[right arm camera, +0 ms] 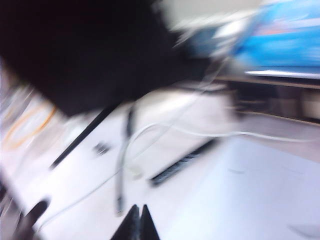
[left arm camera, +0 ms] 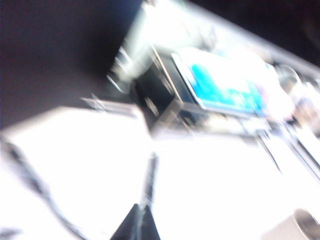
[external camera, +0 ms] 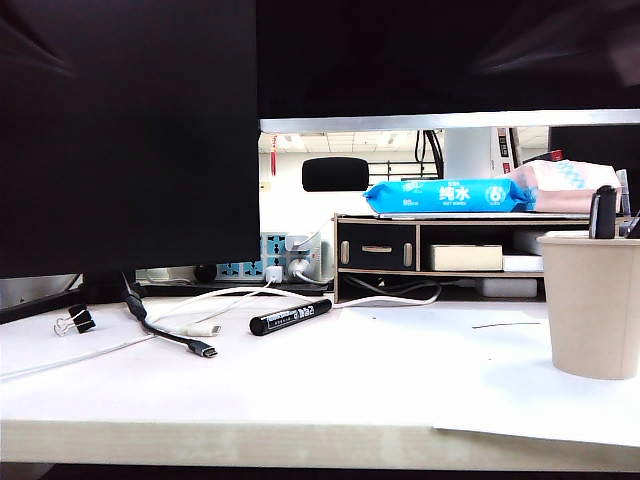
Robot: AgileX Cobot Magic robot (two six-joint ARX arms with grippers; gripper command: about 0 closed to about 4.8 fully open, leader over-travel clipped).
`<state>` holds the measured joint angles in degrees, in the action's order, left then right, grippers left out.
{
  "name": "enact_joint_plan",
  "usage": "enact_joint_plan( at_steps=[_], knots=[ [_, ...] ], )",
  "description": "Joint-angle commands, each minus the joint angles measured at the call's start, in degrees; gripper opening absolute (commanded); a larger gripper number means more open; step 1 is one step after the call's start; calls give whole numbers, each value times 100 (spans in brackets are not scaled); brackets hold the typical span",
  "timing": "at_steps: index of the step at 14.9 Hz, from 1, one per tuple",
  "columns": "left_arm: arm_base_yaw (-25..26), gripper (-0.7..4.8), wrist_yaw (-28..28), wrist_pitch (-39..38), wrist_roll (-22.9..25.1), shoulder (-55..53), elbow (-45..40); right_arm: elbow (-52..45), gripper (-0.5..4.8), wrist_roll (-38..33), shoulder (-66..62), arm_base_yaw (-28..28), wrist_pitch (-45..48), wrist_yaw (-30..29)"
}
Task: Pick up the marker and insert it into the paper cup.
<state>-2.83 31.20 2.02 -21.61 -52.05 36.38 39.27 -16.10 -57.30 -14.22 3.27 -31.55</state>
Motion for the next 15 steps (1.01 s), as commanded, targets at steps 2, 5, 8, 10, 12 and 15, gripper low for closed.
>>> enact_joint_plan(
  at_steps=[2,5,8,10,12,15],
  knots=[
    [-916,-5,-605,-33,310,-656,149,1335,-6,262,-1967,-780,-105,-35],
    [-1239,-5,-918,-299,426,-817,151,2262,-6,286,-3106,-975,-514,-122],
    [-1252,-5,-1217,-752,664,-841,149,2988,-6,330,-3910,-1069,-826,-286],
    [-1250,-5,-1296,-846,669,-846,149,3322,-6,326,-4273,-1169,-955,-293],
    [-1252,-5,-1300,-859,662,-846,149,3665,-6,328,-4631,-1318,-1084,-170],
    [-1250,-5,-1305,-874,667,-841,149,3875,-6,326,-4944,-1482,-1123,101]
  ],
)
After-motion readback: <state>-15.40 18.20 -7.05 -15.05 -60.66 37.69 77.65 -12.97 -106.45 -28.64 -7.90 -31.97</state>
